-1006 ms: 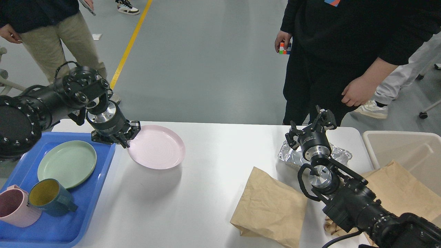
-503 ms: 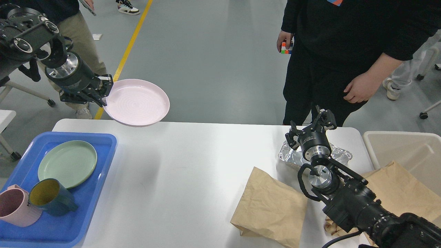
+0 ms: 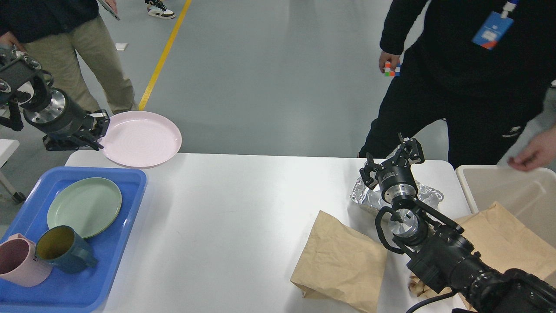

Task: Tidy desktop
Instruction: 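Lift the pink plate with the left gripper toward the tray, then lower the pink plate onto the green plate and release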

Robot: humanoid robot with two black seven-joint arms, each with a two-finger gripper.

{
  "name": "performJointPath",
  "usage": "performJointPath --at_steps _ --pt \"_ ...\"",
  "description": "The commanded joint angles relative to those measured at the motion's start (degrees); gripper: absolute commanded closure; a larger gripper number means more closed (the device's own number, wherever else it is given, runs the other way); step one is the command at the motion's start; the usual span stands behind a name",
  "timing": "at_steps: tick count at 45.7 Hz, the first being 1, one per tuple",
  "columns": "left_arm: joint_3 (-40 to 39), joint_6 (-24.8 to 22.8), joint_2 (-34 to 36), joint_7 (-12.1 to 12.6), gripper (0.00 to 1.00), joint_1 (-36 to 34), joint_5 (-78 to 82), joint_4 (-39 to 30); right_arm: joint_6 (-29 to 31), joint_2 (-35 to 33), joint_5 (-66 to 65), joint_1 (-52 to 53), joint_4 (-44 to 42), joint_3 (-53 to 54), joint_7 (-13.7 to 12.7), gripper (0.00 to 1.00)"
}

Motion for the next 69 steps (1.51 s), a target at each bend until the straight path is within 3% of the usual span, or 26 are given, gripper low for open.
performJointPath --at_steps 1,18,32,69 --pt "-0.1 4.8 1.2 0.2 1.00 3.5 0.4 0.2 0.0 0.0 0.0 0.0 0.0 0.0 0.0 0.00" --pt "-0.2 6.2 0.5 0.1 1.00 14.1 0.3 11.3 0.0 0.0 0.0 0.0 0.0 0.0 0.0 0.00" --pt "-1.8 6.0 0.3 0.1 1.00 18.3 0.2 11.5 0.0 0.0 0.0 0.0 0.0 0.0 0.0 0.00" --pt "-1.9 5.9 1.3 0.0 1.00 21.3 -0.1 11.8 0.0 0.0 0.0 0.0 0.0 0.0 0.0 0.00"
